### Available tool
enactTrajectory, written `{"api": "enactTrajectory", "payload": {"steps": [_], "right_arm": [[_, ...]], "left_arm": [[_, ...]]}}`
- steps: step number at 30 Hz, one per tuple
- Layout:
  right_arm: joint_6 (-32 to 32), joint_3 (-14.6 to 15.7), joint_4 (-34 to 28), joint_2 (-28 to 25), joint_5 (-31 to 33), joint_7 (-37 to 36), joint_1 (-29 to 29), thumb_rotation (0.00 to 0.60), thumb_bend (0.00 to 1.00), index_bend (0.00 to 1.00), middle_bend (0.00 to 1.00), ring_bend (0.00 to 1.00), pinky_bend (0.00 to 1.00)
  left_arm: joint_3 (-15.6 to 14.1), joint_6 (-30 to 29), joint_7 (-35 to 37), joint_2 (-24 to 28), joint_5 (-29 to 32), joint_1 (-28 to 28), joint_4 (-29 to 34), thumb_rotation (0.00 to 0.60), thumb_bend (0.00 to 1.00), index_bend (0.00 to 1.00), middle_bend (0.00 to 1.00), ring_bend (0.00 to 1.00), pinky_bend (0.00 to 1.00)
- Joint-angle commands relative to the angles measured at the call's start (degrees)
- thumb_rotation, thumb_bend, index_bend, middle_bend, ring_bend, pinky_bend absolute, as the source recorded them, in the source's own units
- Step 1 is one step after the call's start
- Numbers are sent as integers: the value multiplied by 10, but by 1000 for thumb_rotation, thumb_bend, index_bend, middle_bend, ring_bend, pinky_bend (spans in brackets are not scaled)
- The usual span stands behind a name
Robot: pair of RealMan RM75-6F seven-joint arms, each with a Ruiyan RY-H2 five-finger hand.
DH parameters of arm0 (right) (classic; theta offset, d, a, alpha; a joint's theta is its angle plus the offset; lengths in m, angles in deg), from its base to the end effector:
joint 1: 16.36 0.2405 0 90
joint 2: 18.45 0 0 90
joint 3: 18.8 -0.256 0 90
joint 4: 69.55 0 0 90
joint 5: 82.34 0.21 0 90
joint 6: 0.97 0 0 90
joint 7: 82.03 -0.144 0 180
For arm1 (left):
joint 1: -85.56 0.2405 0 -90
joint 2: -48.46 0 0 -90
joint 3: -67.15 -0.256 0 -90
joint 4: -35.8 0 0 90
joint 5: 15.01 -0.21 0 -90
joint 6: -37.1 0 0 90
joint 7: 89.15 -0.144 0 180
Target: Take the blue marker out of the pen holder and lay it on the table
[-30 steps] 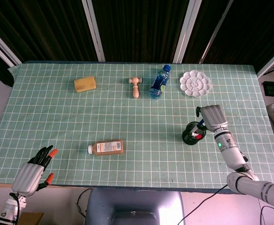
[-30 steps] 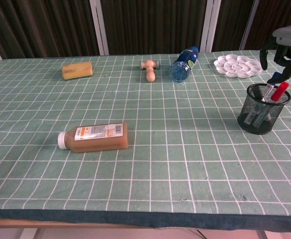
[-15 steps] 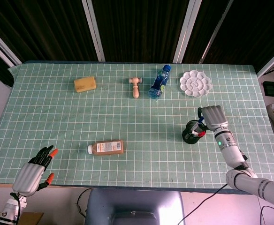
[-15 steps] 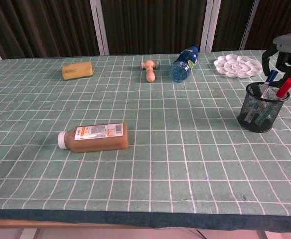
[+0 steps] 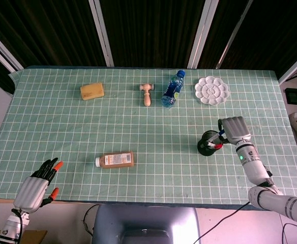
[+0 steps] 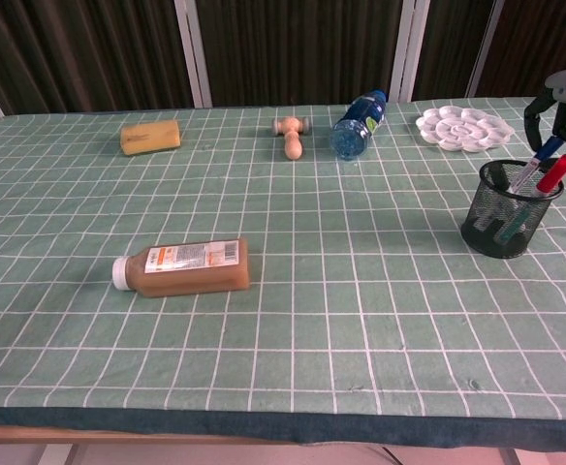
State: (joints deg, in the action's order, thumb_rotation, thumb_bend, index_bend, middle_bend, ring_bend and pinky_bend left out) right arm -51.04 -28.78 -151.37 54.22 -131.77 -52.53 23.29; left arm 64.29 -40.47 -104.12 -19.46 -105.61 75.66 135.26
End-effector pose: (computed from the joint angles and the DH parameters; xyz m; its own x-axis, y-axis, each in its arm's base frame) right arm -0.2493 -0.3790 0.0928 0.6511 -0.2645 0.7114 -0.7516 -0.0940 0.6529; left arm -0.2645 0.1767 0.0950 0.4928 0.1714 0.8531 0.8630 -0.2218 -0.4540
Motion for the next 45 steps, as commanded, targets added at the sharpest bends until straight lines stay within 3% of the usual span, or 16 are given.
{"api": "enactTrajectory", "payload": {"steps": [1,4,11,15,22,28,34,40,45], "right_arm": [[-2,6,-13,-9,20,15,3,600,472,650,1000,1000,1000],[0,10,-18,-13,32,23,7,600,507,671,1000,1000,1000],[2,14,-29,-20,31,13,11,600,768,835,1000,1000,1000],[-19,8,-49,-31,4,-15,3,600,844,889,1000,1000,1000],[-128,-20,-133,-75,-132,-149,-52,600,860,906,1000,1000,1000],[-217,-29,-143,-67,-243,-219,-78,600,860,905,1000,1000,1000],[-236,-36,-70,9,-287,-231,-56,600,859,905,1000,1000,1000],[-202,-48,101,141,-297,-297,-1,600,859,905,1000,1000,1000],[-132,-51,241,229,-277,-373,38,600,858,889,1000,1000,1000]], "left_arm": [[0,0,-2,0,0,0,1,600,388,99,0,49,351],[0,0,-4,-1,1,0,1,600,390,99,0,49,350],[1,-1,-4,-1,4,1,2,600,389,99,0,49,350],[1,0,-4,-1,4,1,2,600,389,99,0,49,351],[1,1,-5,-1,5,0,3,600,388,99,0,49,351],[0,-1,-4,-1,4,1,3,600,389,98,0,49,351],[0,0,-4,0,1,0,3,600,389,99,0,49,352],[0,-1,-2,0,2,0,3,600,389,99,0,49,352],[0,-1,3,2,2,0,2,600,389,98,0,49,352]]}}
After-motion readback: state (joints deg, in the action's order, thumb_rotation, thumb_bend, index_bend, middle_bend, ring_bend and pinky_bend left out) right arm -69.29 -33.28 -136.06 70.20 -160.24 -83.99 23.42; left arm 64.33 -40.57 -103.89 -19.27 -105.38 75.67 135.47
